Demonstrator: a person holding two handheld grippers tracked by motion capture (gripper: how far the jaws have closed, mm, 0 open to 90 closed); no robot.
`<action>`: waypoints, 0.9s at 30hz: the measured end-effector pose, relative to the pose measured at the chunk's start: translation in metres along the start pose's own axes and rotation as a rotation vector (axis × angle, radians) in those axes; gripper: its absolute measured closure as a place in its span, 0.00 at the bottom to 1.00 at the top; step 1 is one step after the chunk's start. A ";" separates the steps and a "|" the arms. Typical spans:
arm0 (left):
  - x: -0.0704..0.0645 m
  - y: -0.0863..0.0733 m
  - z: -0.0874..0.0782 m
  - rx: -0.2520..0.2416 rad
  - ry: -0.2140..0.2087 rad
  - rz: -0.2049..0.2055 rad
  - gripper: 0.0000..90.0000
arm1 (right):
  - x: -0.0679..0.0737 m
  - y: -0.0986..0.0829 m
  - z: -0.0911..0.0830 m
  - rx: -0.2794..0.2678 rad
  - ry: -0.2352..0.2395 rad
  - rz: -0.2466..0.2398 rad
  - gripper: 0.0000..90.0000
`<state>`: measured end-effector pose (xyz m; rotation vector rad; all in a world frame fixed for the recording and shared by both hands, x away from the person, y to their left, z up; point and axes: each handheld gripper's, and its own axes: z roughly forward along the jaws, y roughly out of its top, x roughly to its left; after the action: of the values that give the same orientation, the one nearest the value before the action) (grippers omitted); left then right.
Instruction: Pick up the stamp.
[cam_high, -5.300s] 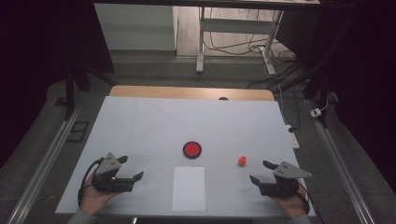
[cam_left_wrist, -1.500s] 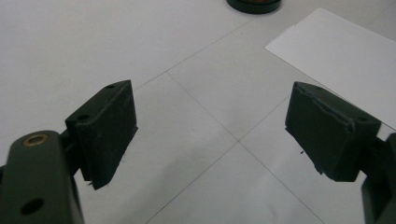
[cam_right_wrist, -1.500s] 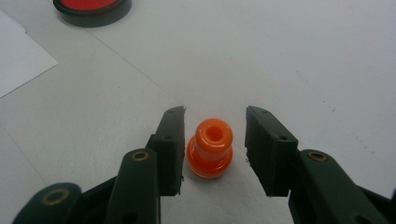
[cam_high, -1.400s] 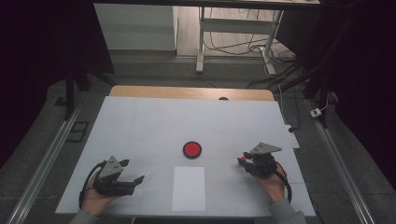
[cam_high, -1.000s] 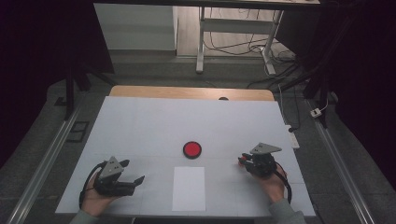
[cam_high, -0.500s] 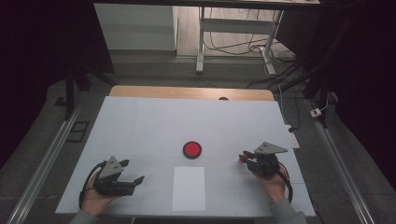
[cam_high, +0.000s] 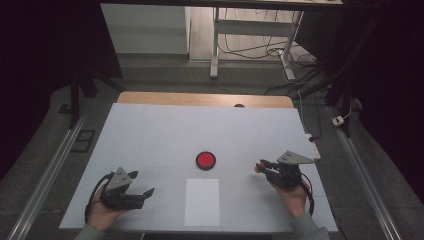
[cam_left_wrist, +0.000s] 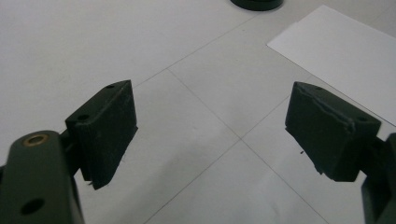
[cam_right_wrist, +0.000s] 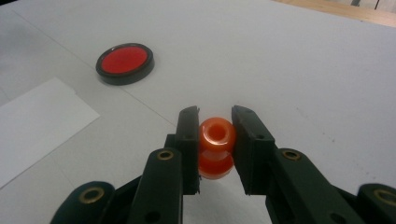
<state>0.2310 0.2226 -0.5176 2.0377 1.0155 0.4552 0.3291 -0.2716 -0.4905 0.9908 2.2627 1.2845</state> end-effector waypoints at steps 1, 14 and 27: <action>0.000 0.000 0.000 0.000 0.001 -0.001 0.19 | 0.000 0.000 0.000 0.000 0.000 0.000 0.80; 0.002 0.000 0.001 0.002 0.001 -0.008 0.19 | 0.007 0.005 0.000 -0.032 0.039 0.006 0.80; 0.003 0.000 0.002 -0.007 0.008 -0.018 0.19 | 0.014 0.012 0.002 -0.070 0.096 0.034 0.80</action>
<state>0.2338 0.2239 -0.5193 2.0205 1.0355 0.4572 0.3251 -0.2563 -0.4809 0.9663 2.2636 1.4442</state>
